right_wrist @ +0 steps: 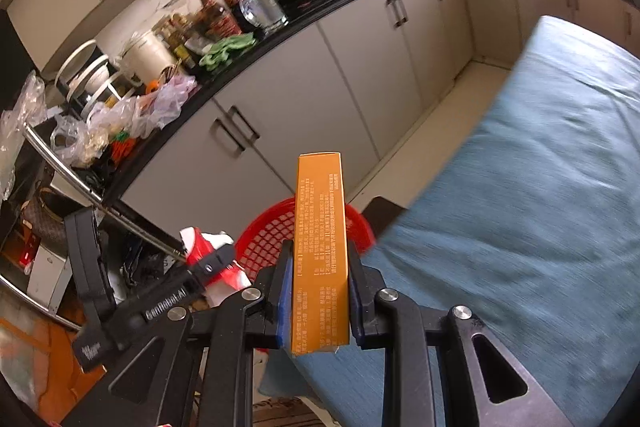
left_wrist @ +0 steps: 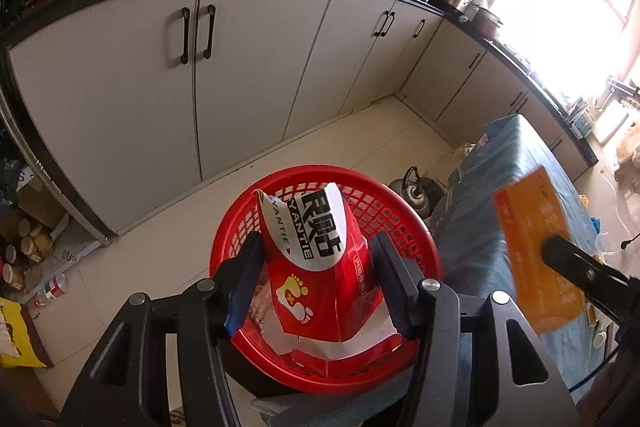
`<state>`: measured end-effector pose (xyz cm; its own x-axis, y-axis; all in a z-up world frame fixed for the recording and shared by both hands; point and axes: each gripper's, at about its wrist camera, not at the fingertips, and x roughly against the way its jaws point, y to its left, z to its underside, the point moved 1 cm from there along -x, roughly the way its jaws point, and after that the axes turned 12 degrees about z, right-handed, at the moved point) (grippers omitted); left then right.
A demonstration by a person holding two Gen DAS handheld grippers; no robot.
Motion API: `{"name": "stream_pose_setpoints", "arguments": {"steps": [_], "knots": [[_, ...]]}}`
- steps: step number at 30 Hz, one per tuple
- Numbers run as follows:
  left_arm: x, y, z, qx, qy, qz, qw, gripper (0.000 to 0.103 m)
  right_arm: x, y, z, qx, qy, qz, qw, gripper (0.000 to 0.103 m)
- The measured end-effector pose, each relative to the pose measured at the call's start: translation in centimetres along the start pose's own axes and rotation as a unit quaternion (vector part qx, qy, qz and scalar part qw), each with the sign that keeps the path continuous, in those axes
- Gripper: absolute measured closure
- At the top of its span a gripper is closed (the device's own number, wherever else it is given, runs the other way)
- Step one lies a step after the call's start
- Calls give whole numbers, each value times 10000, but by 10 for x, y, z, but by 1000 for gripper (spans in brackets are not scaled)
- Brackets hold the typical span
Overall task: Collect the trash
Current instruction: 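Carry the red bag and orange box to the red basket and release both, then move both tools back over the table toward the remaining items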
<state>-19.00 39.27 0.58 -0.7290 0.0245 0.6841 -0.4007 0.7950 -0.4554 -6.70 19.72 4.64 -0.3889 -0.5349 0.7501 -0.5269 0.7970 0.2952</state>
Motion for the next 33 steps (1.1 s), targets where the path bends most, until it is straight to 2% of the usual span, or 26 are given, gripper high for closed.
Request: {"name": "stream_pose_setpoints", "arguments": {"steps": [5, 7, 9, 11, 16, 24, 33], "knots": [[1, 8, -4, 80, -63, -24, 9999, 43, -32, 21, -9, 127, 172, -120, 9997, 75], [2, 11, -5, 103, -51, -14, 9999, 43, -41, 22, -12, 42, 241, -200, 9995, 60], [2, 13, -5, 108, -32, -14, 9999, 43, -42, 20, -12, -37, 229, -208, 9995, 55], [2, 12, -5, 100, -26, -35, 9999, 43, -41, 16, -11, -76, 228, -196, 9995, 54], [3, 4, -4, 36, -36, -89, 9999, 42, -26, -3, -6, -208, 135, -28, 9997, 49], [15, -35, 4, -595, -321, -678, 9954, 32, 4, -44, 9, -545, -56, 226, 9982, 43], [27, -77, 16, -1179, -471, -911, 9877, 30, 37, -77, 24, -879, -265, 332, 9952, 41]]}}
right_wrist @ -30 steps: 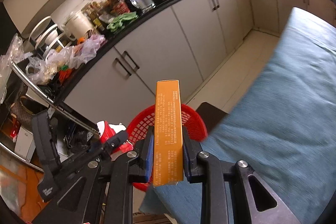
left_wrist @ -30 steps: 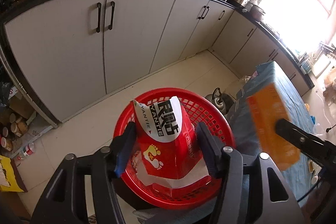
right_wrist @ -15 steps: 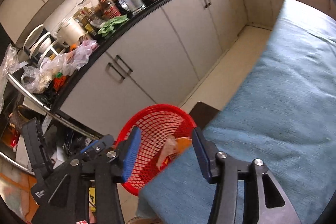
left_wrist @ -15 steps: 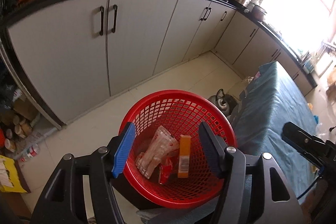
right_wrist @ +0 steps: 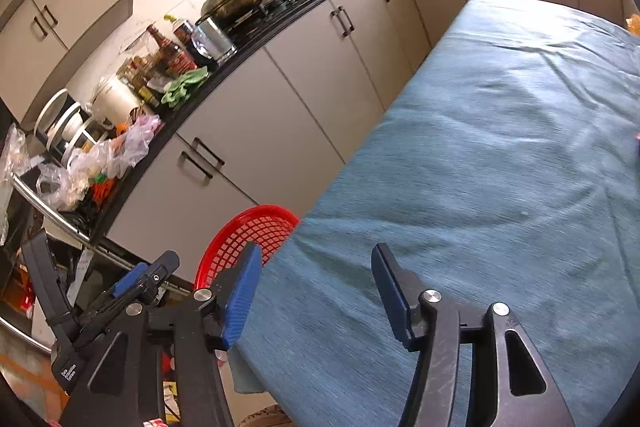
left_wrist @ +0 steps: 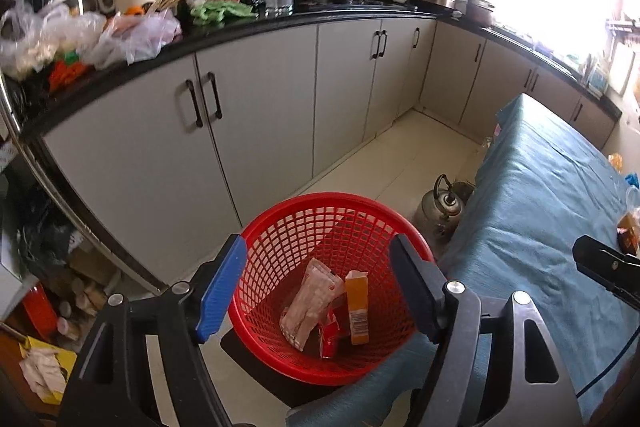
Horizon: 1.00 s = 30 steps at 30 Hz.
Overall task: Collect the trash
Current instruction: 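Move both tools back over the table toward the remaining items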
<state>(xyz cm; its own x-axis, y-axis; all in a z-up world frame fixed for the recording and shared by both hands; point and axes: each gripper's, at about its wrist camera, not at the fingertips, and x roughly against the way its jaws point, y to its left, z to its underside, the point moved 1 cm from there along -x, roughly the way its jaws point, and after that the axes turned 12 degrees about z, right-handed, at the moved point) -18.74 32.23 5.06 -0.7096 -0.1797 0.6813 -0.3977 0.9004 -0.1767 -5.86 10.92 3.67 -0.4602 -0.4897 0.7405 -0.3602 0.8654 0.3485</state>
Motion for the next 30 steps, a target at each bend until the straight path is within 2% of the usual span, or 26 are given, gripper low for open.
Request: {"name": "stream_pose_setpoints", "arguments": {"steps": [9, 18, 26, 30], "knots": [[12, -31, 5, -281, -35, 122, 9995, 30, 29, -27, 12, -227, -202, 32, 9995, 40], [19, -78, 14, -672, 45, 578, 9961, 26, 69, -75, 29, -628, -502, 281, 9964, 38], [17, -144, 18, -1188, 331, 1373, 9828, 26, 116, -150, 51, -1130, -800, 814, 9870, 34], [14, -187, 17, -1448, 460, 1801, 9718, 26, 141, -194, 63, -1424, -886, 1159, 9790, 33]]}}
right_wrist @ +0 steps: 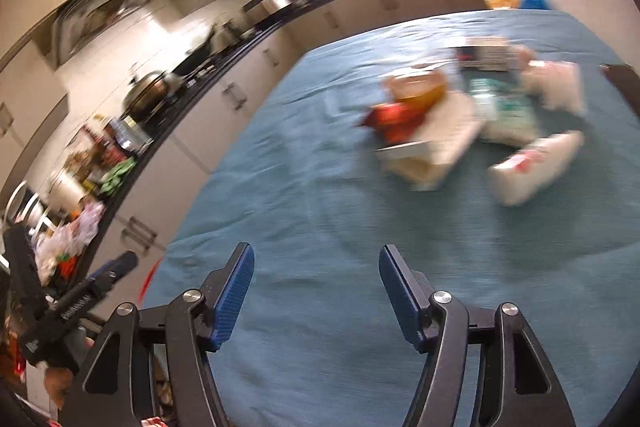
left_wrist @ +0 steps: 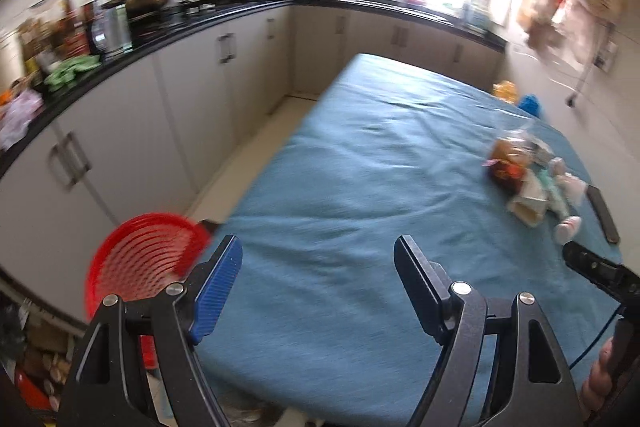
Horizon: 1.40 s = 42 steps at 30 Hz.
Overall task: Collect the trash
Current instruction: 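Move both tools back over the table toward the remaining items, then grasp the clear plastic cup with the left gripper while the right gripper grasps the white spray bottle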
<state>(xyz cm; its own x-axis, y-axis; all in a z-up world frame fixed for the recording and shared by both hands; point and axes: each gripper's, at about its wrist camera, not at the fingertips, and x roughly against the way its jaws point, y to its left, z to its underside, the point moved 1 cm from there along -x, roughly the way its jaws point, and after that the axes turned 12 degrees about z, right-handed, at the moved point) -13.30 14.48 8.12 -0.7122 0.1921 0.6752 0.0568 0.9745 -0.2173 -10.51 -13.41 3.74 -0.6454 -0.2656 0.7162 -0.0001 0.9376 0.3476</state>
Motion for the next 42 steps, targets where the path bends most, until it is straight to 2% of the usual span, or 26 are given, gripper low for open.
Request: {"name": "stream_pose_setpoints", "arguments": {"steps": [5, 11, 17, 23, 25, 29, 32, 35, 37, 38, 39, 40, 42], "knots": [[-35, -45, -21, -270, 257, 564, 9977, 26, 13, -60, -10, -456, -94, 442, 9979, 31], [-79, -100, -52, -597, 483, 1034, 9917, 26, 13, -113, -21, -927, -20, 657, 9935, 31], [-128, -145, -100, -754, 494, 1556, 9837, 21, 3, -139, -35, -1180, 84, 585, 9913, 31], [-183, -180, -152, -901, 594, 1790, 9779, 20, -7, -143, -44, -1287, 129, 376, 9909, 30], [-197, -192, -164, -1063, 624, 1983, 9724, 20, -11, -144, -47, -1304, 144, 306, 9909, 29], [-224, -224, -175, -1819, 887, 2103, 9565, 20, -18, -143, -49, -1290, 161, 234, 9912, 28], [-243, -251, -168, -2501, 1237, 2120, 9366, 20, -23, -143, -50, -1264, 198, 190, 9916, 28], [-251, -260, -152, -2928, 1553, 2147, 9187, 20, -28, -144, -52, -1275, 233, 158, 9914, 28], [-255, -261, -144, -3035, 1764, 2218, 9097, 26, -29, -144, -54, -1261, 224, 177, 9916, 28], [-255, -260, -140, -3052, 1863, 2263, 9061, 42, -30, -143, -55, -1253, 226, 184, 9917, 28], [-256, -259, -136, -3042, 1949, 2290, 9039, 66, -30, -142, -55, -1253, 235, 184, 9917, 28], [-257, -258, -132, -2998, 2057, 2326, 9021, 72, -31, -141, -56, -1251, 244, 189, 9917, 28], [-252, -255, -129, -2947, 1956, 2301, 9066, 75, -33, -138, -57, -1229, 252, 229, 9918, 28]]}}
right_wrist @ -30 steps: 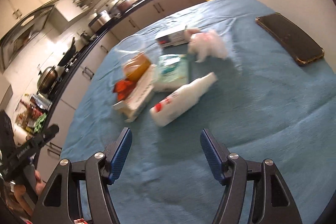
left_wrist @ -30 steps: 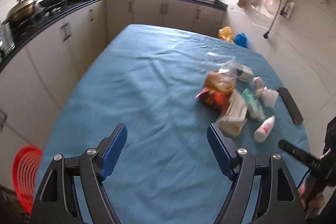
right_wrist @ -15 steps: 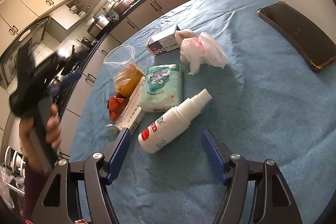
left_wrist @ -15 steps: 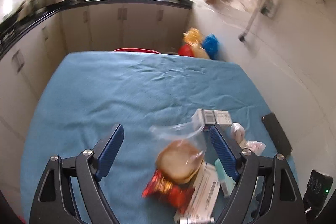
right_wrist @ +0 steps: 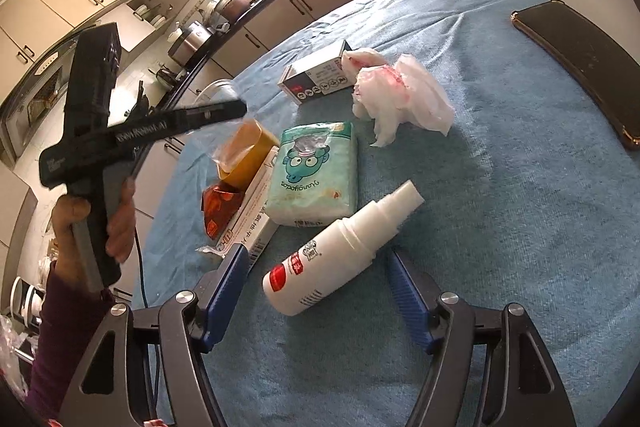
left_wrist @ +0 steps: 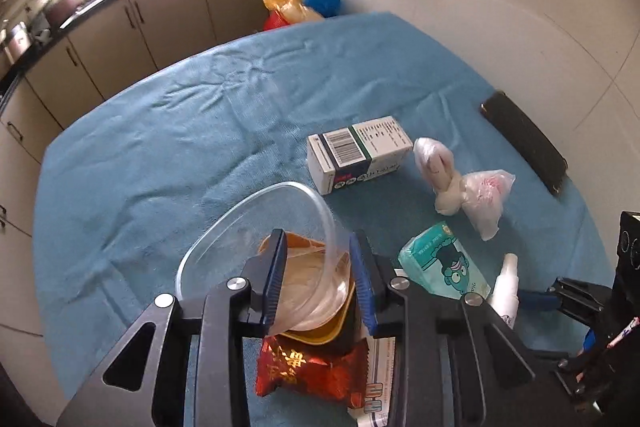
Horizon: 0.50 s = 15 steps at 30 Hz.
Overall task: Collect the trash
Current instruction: 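Grasp the clear plastic cup with the left gripper while the right gripper grasps the white spray bottle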
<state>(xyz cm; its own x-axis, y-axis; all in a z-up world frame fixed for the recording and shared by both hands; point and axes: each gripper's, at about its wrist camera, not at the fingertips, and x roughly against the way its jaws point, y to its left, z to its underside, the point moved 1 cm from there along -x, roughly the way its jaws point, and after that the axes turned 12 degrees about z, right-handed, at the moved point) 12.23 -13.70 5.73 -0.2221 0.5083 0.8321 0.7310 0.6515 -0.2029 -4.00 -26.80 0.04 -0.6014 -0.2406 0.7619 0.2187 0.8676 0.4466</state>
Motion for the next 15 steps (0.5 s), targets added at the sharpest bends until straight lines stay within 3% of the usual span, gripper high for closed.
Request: {"name": "stream_pose_setpoints", "arguments": {"steps": [1, 3, 8, 11, 12, 15], "knots": [[2, -1, 2, 57, -18, 24, 10000, 78, -1, 2, 0, 17, 2, 31, 10000, 28], [8, -6, 8, 180, -78, 107, 9997, 95, -2, 6, -1, 52, -5, 132, 9999, 28], [33, -22, 27, 248, -394, -32, 9989, 97, -3, 13, -2, 31, -54, 435, 9990, 30], [53, -32, 41, 285, -577, -132, 9978, 99, -5, 17, -3, 70, -110, 687, 9976, 44], [58, -34, 45, 339, -627, -130, 9974, 99, -6, 17, -3, 80, -125, 759, 9970, 54], [80, -41, 63, 454, -817, -171, 9955, 99, -6, 12, -4, 11, -134, 737, 9972, 57]]}}
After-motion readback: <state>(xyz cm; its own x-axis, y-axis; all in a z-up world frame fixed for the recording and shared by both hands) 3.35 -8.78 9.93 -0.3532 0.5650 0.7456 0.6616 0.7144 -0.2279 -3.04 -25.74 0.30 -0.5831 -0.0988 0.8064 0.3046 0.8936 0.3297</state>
